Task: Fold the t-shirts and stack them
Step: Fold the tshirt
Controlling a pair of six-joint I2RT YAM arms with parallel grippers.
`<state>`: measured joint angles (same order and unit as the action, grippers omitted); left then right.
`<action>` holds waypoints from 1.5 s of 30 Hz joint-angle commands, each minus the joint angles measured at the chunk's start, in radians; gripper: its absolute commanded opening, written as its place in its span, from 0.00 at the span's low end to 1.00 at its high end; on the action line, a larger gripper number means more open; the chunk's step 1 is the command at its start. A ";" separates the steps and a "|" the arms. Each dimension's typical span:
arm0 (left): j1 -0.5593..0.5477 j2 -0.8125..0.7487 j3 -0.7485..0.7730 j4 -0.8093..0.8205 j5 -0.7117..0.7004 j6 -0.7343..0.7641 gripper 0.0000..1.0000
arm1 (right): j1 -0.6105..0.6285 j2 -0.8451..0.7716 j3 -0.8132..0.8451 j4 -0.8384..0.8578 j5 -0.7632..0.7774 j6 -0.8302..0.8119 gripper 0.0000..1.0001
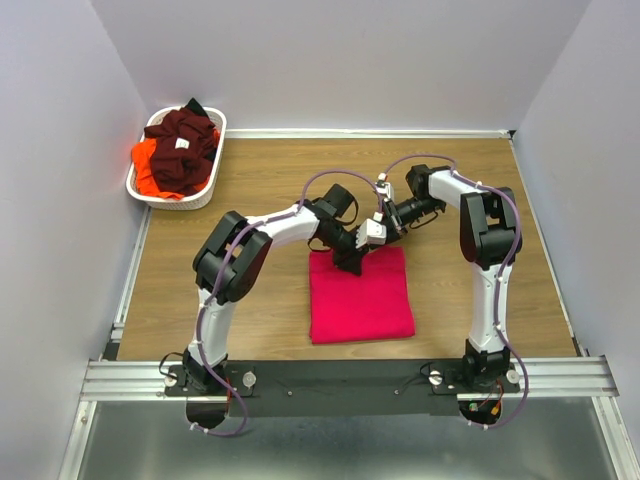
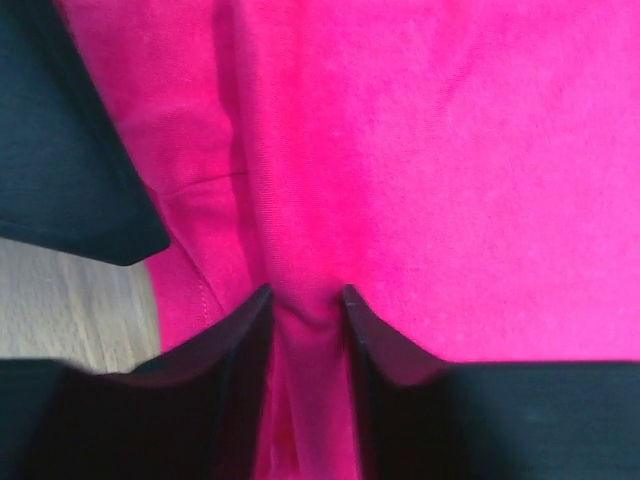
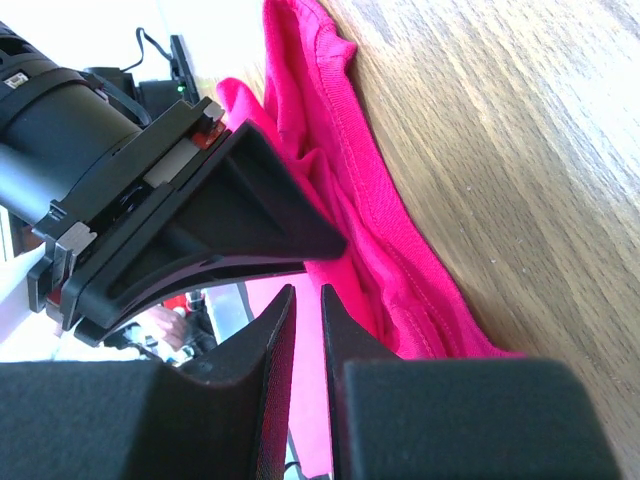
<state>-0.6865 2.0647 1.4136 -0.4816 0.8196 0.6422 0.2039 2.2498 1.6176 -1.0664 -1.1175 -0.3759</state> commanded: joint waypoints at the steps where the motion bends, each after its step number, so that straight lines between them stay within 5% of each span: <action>1: 0.001 -0.018 0.010 -0.034 0.035 0.028 0.26 | 0.006 -0.018 0.010 0.013 -0.027 -0.017 0.22; 12: -0.031 -0.179 -0.100 0.066 -0.049 -0.003 0.00 | 0.025 0.019 0.070 0.017 -0.059 0.012 0.22; 25: -0.085 -0.235 -0.150 0.097 -0.135 0.005 0.00 | 0.129 0.131 0.073 0.014 -0.159 0.026 0.22; 45: -0.091 -0.284 -0.064 0.106 -0.309 0.068 0.00 | 0.132 0.238 -0.002 -0.003 -0.142 -0.009 0.22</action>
<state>-0.7803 1.8069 1.3056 -0.3969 0.5697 0.6777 0.3367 2.4424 1.6421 -1.0725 -1.2587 -0.3565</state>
